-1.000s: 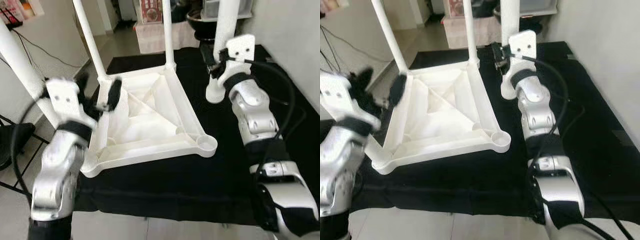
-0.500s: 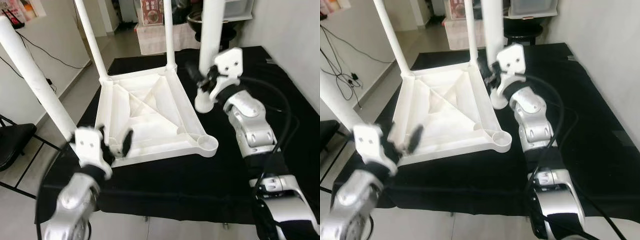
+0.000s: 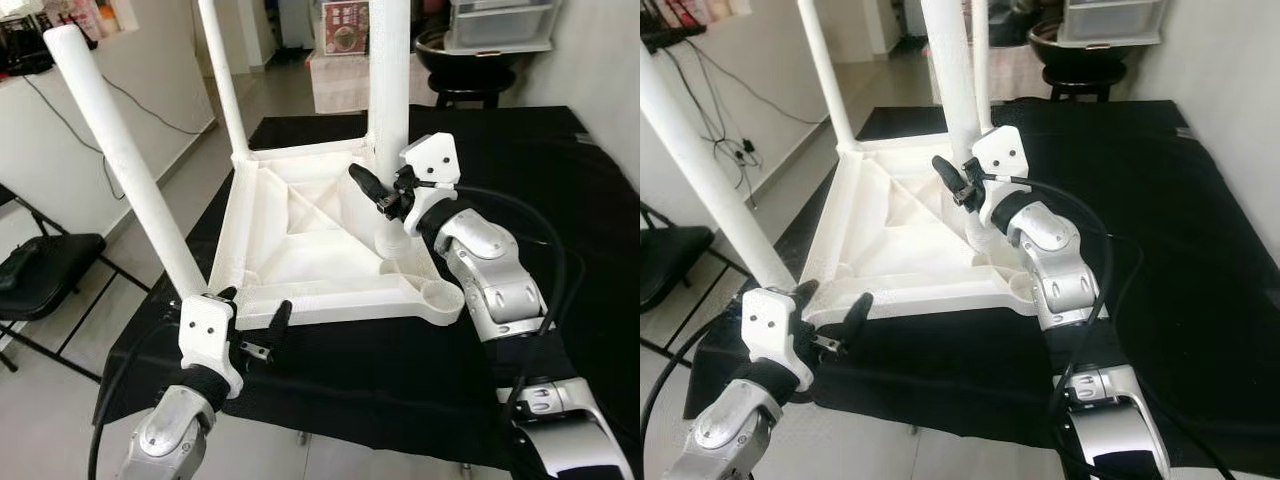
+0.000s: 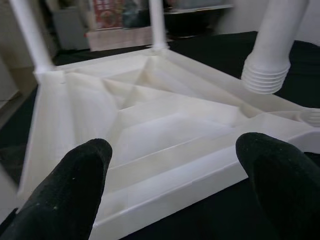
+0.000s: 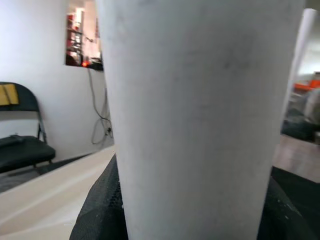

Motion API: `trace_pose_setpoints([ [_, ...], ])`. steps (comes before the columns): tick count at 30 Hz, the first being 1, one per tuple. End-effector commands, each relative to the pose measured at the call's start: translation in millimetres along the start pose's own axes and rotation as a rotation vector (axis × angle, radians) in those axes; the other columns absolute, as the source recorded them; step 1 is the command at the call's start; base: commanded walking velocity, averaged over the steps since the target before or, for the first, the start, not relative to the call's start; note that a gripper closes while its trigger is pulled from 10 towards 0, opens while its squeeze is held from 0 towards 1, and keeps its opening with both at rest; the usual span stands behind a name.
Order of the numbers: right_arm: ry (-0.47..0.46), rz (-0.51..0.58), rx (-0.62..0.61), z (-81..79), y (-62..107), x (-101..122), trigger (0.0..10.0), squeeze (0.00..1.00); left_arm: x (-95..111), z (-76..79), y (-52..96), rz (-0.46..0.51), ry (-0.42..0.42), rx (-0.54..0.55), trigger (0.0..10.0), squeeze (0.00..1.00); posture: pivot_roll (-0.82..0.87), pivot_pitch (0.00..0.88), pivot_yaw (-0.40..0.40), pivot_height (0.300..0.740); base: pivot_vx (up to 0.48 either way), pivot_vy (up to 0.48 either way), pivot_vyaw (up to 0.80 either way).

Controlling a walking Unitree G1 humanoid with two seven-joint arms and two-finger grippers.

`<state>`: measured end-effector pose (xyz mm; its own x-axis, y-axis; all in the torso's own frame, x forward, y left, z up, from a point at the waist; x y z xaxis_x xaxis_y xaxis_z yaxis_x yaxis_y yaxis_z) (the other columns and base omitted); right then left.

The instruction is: Building children table

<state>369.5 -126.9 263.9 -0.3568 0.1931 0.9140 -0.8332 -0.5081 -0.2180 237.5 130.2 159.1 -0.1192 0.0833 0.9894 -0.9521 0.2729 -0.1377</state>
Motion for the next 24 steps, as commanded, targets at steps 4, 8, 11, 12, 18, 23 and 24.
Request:
trace_pose_setpoints([
  [4,-0.018,-0.015,0.018,-6.0,2.2,-1,10.0,0.00,-7,-2.2,1.7,-0.022,-0.001,-0.005,10.0,0.00,-0.08,0.103,0.093,0.740,0.000,-0.472,0.00],
  [8,-0.015,-0.030,0.023,-7.9,1.9,-3,10.0,0.00,-8,-3.5,1.0,-0.022,0.004,0.000,10.0,0.00,-0.08,0.098,0.091,0.740,0.000,-0.472,0.00],
  [11,-0.018,-0.044,0.035,-10.0,0.7,-4,10.0,0.00,-10,-4.4,-0.3,-0.022,-0.002,0.005,10.0,0.00,-0.08,0.090,0.085,0.740,0.000,-0.160,0.00],
  [12,-0.022,-0.049,0.047,-11.3,0.1,-5,10.0,0.00,-10,-4.1,-1.1,-0.026,-0.016,0.003,10.0,0.00,-0.08,0.088,0.082,0.740,0.000,0.000,0.00],
  [18,-0.085,-0.039,0.131,-15.6,0.5,-2,10.0,0.00,-11,-3.8,-2.1,-0.031,-0.042,-0.002,10.0,0.00,-0.08,0.085,0.080,0.740,0.000,0.000,0.00],
  [23,-0.097,-0.024,0.232,-24.0,6.1,2,10.0,0.00,-13,-1.7,3.7,-0.057,-0.043,-0.029,10.0,0.00,-0.08,0.083,0.087,0.740,0.000,0.000,0.00],
  [24,-0.107,-0.025,0.277,-29.1,9.3,2,10.0,0.00,-14,-1.1,6.9,-0.069,-0.041,-0.034,10.0,0.00,-0.08,0.084,0.089,0.740,0.000,0.000,0.00],
])
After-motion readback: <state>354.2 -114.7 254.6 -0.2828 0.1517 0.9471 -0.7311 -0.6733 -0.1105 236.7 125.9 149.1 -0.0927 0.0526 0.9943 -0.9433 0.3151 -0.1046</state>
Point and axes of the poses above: a point about 5 cm out from each wrist's last joint towards the gripper, its own y axis pointing back from the gripper into the wrist, its own x axis along the axis of the wrist's last joint, z = x × y, the point moved 1 cm from there along -y, pointing out of the wrist towards the gripper, and after that the axes turned 1 degree about y, right-handed, at the moved point
